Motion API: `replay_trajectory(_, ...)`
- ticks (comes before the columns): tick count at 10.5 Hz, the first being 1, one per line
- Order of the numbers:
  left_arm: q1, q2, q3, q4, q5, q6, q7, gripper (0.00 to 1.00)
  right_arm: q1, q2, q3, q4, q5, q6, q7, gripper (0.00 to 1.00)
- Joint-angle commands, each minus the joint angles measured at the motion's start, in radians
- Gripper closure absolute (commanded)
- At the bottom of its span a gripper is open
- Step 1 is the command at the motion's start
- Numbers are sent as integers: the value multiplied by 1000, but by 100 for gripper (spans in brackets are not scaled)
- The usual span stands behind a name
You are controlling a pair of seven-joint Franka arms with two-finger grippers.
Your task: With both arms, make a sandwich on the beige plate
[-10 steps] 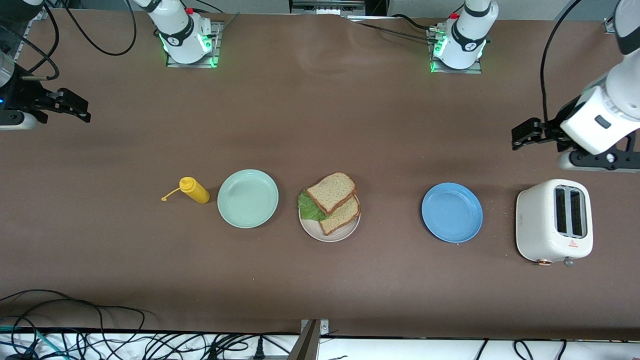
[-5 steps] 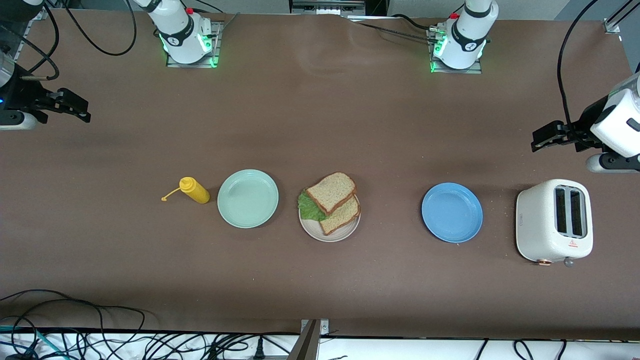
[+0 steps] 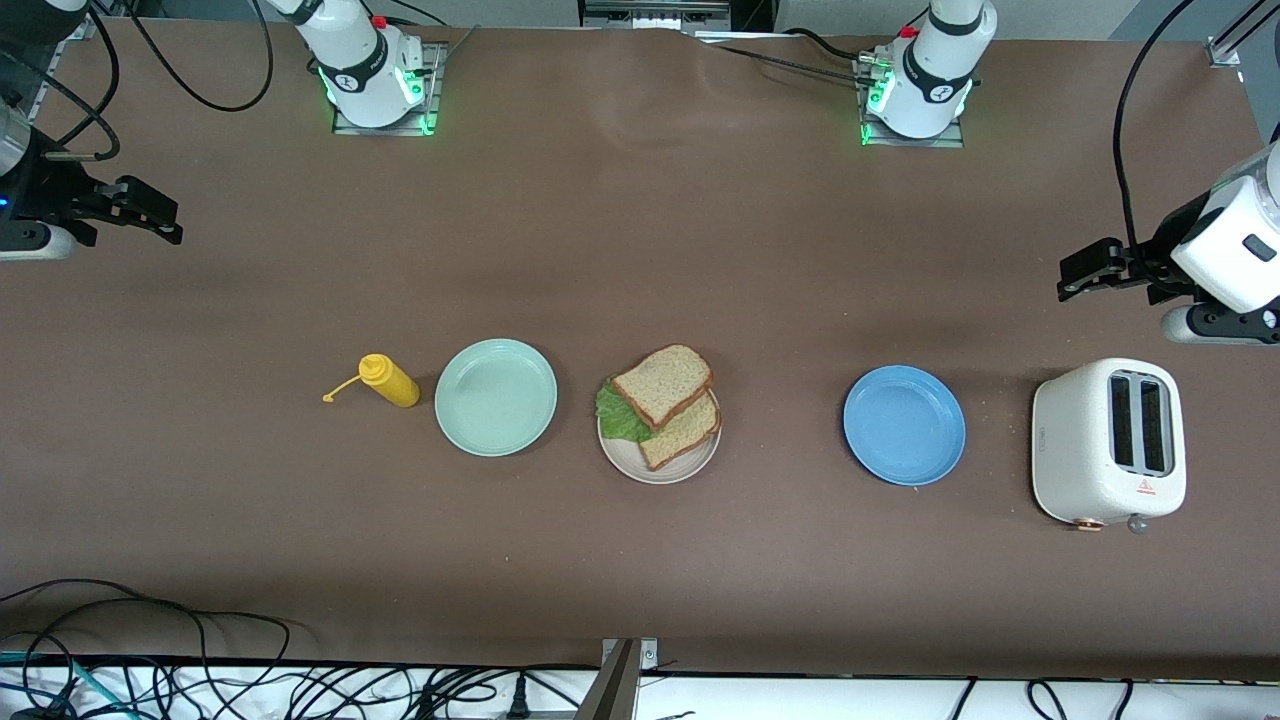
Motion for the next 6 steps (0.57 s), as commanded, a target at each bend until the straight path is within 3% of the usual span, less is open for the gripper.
replay_trajectory(1, 13, -26, -5, -30, -21, 6, 30, 0, -6, 10, -4, 23, 13, -21, 4, 0)
replay_trajectory(6, 13, -23, -3, -27, -30, 6, 29, 0, -6, 10, -4, 23, 13, -21, 4, 0)
